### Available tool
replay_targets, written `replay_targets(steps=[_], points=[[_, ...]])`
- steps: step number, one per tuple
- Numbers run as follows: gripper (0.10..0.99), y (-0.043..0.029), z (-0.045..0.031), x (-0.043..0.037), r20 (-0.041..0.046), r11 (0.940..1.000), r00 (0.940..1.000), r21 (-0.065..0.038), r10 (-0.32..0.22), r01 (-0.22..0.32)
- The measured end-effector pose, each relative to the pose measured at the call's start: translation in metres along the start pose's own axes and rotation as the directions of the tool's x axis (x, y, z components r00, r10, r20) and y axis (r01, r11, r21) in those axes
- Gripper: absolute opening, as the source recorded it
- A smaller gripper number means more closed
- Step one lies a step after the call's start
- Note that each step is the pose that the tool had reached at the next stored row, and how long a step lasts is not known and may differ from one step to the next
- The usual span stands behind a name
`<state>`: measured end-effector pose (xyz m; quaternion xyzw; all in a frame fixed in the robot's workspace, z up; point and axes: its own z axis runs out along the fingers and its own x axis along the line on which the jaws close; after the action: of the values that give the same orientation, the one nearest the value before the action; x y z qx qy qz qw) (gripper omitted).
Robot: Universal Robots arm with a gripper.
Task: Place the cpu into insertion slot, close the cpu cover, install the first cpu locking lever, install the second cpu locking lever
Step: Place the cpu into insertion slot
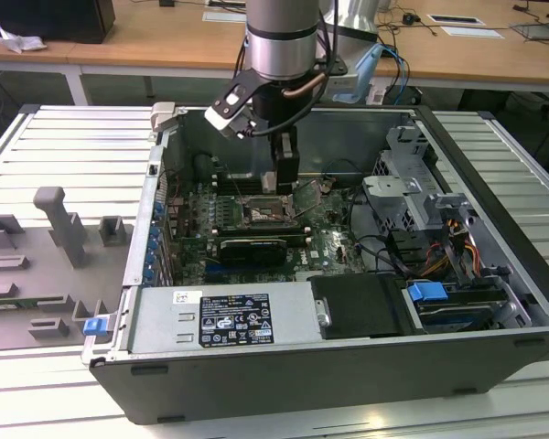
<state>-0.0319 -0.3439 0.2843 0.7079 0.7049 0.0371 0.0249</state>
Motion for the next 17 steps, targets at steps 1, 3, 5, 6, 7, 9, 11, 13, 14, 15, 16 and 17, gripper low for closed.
replay_targets(steps=[1,3,5,6,7,9,11,13,14,15,16,17], points=[[0.529,-0.0002,0.0002,0.0000,0.0000,1.0000,1.0000,0.000,0.000,0.000],[0.529,-0.0005,0.0008,0.0000,0.0000,1.0000,1.0000,0.000,0.001,-0.001],[0.529,-0.0009,0.0013,0.0000,0.0001,1.0000,1.0000,0.000,0.001,-0.001],[0.529,-0.0009,0.0015,0.0000,0.0001,1.0000,1.0000,0.000,0.002,-0.002],[0.529,-0.0011,0.0017,0.0000,0.0001,1.0000,1.0000,0.000,0.002,-0.002],[0.529,-0.0013,0.0020,0.0000,0.0002,1.0000,1.0000,0.000,0.002,-0.002],[0.529,-0.0015,0.0022,0.0000,0.0002,1.0000,1.0000,0.000,0.002,-0.002],[0.529,-0.0017,0.0027,0.0000,0.0002,1.0000,1.0000,0.000,0.003,-0.003],[0.529,-0.0020,0.0027,-0.0001,0.0003,1.0000,1.0000,0.000,0.003,-0.003],[0.529,-0.0023,0.0029,0.0001,0.0001,1.0000,1.0000,0.000,0.003,-0.003],[0.529,-0.0029,0.0032,0.0014,0.0002,1.0000,1.0000,0.000,0.004,-0.004],[0.529,-0.0035,0.0048,0.0046,0.0004,1.0000,1.0000,0.000,0.005,-0.005]])
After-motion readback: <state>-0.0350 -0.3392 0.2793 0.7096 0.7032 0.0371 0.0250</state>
